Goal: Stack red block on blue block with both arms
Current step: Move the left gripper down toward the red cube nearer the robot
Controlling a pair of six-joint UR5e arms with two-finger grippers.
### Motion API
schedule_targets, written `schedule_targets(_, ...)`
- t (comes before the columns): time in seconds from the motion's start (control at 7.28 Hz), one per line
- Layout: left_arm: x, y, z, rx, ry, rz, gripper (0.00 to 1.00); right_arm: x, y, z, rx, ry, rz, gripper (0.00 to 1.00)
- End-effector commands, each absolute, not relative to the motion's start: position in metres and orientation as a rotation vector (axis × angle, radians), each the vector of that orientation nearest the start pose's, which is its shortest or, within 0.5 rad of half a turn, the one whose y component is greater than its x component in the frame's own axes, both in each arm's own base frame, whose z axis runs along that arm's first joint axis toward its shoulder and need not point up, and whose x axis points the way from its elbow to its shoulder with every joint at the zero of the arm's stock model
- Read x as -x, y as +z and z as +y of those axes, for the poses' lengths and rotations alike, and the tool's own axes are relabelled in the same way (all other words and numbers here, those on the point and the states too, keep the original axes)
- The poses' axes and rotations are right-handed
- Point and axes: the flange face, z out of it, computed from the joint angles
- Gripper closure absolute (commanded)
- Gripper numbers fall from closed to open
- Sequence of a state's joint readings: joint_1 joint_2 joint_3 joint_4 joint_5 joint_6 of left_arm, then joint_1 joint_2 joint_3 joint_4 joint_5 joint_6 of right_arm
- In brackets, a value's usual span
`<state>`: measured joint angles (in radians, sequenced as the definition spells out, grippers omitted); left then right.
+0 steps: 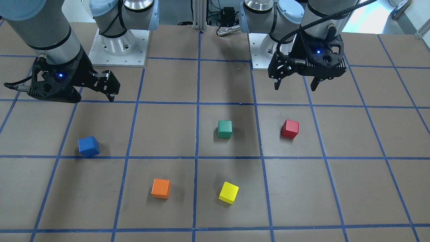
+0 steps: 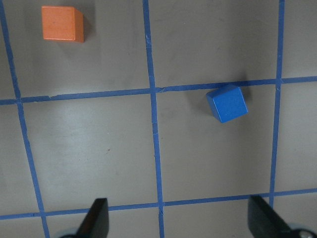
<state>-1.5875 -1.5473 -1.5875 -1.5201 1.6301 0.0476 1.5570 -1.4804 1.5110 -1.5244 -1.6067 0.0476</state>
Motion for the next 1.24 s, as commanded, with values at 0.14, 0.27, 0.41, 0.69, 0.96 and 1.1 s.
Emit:
schedule_targets(0.14, 0.126, 0.465, -0.491, -0.164, 0.052, 3.076, 0.00, -0.123, 0.467, -0.523, -0.093, 0.121, 3.174, 0.00)
schedule_targets(0.27, 0.108, 0.427, -0.497, -0.355, 0.152, 3.072, 0.00, -0.122, 0.467, -0.524, -0.093, 0.123, 3.176, 0.00)
schedule_targets(0.41, 0.077, 0.399, -0.501, -0.423, 0.151, 3.071, 0.00, -0.122, 0.467, -0.524, -0.093, 0.123, 3.176, 0.00)
schedule_targets(0.69, 0.021, 0.331, -0.494, -0.256, 0.188, 3.103, 0.00, -0.122, 0.467, -0.524, -0.093, 0.123, 3.176, 0.00)
schedule_targets(0.96, 0.021, 0.274, -0.485, -0.251, 0.082, 3.091, 0.00, -0.122, 0.467, -0.524, -0.093, 0.126, 3.176, 0.00)
schedule_targets(1.1, 0.022, 0.250, -0.479, -0.254, 0.150, 3.100, 0.00, -0.122, 0.467, -0.524, -0.093, 0.126, 3.176, 0.00)
